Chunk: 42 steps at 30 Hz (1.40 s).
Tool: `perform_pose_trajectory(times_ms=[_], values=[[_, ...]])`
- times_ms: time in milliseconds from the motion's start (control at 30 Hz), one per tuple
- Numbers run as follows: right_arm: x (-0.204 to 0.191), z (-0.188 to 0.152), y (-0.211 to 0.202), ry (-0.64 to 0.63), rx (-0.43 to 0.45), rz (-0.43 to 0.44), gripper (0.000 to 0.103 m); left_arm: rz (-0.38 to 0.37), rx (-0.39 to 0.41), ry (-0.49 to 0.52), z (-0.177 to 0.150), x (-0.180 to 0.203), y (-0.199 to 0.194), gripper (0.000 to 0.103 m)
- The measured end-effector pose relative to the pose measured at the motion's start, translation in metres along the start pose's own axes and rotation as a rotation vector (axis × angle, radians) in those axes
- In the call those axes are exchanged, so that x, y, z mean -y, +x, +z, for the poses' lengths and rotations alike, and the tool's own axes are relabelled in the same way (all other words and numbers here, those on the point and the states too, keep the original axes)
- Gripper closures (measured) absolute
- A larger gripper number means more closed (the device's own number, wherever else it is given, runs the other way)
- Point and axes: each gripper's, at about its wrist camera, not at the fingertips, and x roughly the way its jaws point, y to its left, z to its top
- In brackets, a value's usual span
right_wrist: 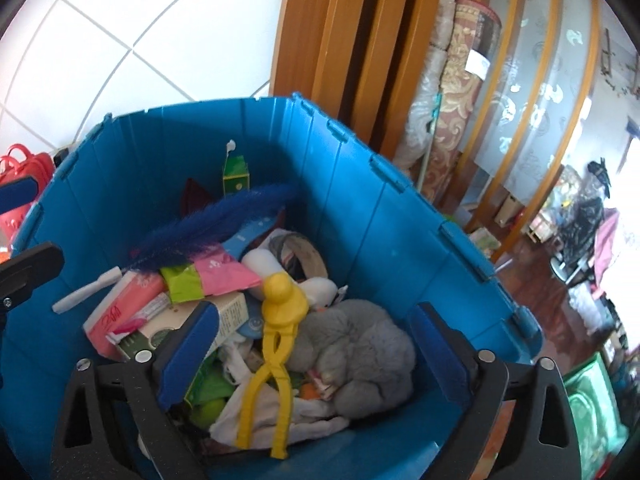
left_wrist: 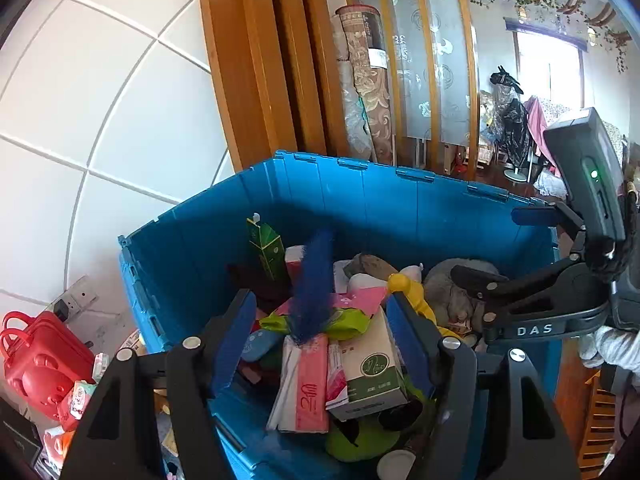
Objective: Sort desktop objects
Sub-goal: 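Open both tools to drop the tube and clip into the crate, then move both tools back toward the pink pig plush with blue body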
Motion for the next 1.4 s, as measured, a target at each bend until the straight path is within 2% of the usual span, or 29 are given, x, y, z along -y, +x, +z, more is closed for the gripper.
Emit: perform_pose_trajectory(times_ms=[133,300,433,667,833,933,1033,1233,1333,1367,1400], values=[[-0.014,0.005,-0.030,0.022,0.068,0.020,0.000,0.032,0.029,-0.042,-0.015,-0.030,-0.024,0.030],[-0.062,0.017,-0.077,0.023,0.185,0.095,0.000,0.095,0.038,-0.111,-0.046,-0.090,-0.060,0.029],[-0.121,0.027,-0.102,-0.001,0.249,0.180,0.000,0.169,0.004,-0.168,-0.083,-0.150,-0.086,0.029],[-0.240,0.030,-0.099,-0.057,0.239,0.346,0.000,0.318,-0.104,-0.298,-0.165,-0.256,-0.114,0.029],[-0.312,0.030,-0.072,-0.106,0.167,0.416,0.000,0.401,-0.178,-0.410,-0.217,-0.321,-0.124,0.029],[-0.341,0.030,-0.050,-0.121,0.126,0.433,0.000,0.436,-0.217,-0.463,-0.241,-0.352,-0.124,0.029],[-0.361,0.027,-0.018,-0.113,0.055,0.452,0.000,0.440,-0.251,-0.501,-0.261,-0.373,-0.115,0.029],[-0.397,-0.002,0.062,-0.078,-0.085,0.460,0.000,0.373,-0.275,-0.539,-0.289,-0.384,-0.075,0.029],[-0.405,-0.023,0.105,-0.051,-0.125,0.414,0.000,0.318,-0.293,-0.527,-0.296,-0.373,-0.043,0.029],[-0.405,-0.030,0.116,-0.047,-0.135,0.397,0.003,0.298,-0.306,-0.523,-0.298,-0.369,-0.032,0.029],[-0.407,-0.038,0.129,-0.044,-0.151,0.378,0.015,0.281,-0.318,-0.521,-0.300,-0.366,-0.022,0.029]])
